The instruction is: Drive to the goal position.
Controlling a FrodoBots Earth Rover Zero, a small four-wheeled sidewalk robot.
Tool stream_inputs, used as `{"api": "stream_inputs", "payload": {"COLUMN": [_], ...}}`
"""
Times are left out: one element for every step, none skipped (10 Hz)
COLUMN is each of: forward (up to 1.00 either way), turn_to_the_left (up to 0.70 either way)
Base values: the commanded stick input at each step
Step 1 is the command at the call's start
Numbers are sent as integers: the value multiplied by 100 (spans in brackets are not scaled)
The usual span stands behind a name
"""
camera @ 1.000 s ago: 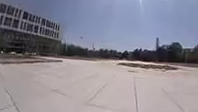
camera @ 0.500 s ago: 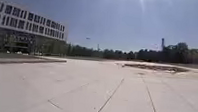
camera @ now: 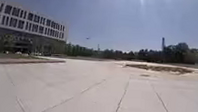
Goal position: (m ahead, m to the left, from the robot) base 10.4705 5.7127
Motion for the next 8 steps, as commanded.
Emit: {"api": "stream_inputs", "payload": {"forward": [85, 85, 85, 85, 85, 85, 85, 85], "turn_to_the_left": [0, 0, 0, 0, 0, 0, 0, 0]}}
